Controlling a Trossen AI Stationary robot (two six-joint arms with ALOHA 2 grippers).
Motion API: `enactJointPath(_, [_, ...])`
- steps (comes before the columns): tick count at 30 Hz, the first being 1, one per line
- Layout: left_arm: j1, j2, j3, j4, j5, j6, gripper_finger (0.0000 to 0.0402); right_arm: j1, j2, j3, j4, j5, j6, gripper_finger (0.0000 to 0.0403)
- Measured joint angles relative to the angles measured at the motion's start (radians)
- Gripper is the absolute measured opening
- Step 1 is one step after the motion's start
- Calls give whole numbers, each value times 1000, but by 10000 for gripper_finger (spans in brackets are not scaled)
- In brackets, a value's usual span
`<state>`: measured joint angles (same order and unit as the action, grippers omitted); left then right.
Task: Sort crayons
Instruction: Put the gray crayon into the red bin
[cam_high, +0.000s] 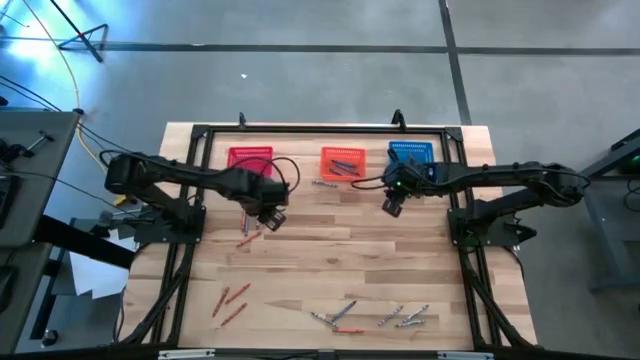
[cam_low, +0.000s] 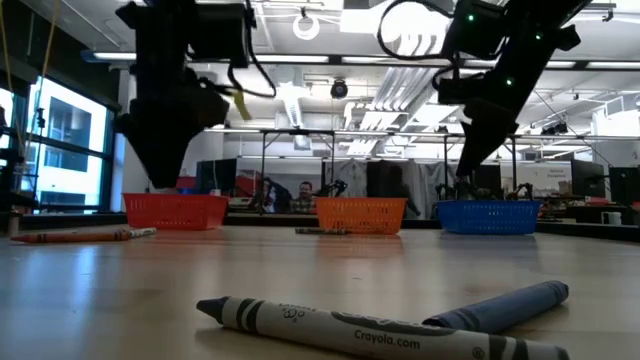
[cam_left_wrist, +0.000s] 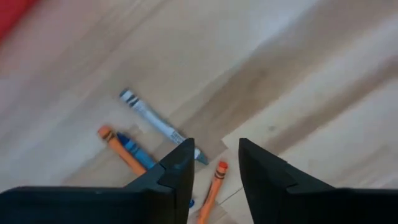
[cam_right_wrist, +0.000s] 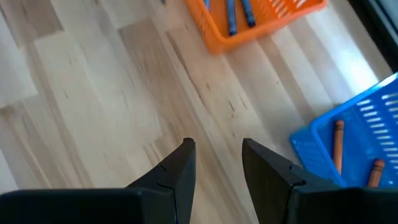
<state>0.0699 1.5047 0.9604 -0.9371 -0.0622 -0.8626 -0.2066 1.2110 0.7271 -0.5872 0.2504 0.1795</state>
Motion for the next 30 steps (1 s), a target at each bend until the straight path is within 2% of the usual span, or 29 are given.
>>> enactJointPath(3, [12,27,0,-18,2,-119,124,0,0,-9,1,0,2,126])
enactJointPath(8, [7,76,0,-11,5,-152,125,0,0,-13,2,0,-9,126])
enactJointPath(17, [8,158,1,-14,2,-139,125,0,0,-13,1,0,-50,126])
enactJointPath(30, [43,167,1,-65,-35,-130,125,0,0,-13,8,0,-49,126])
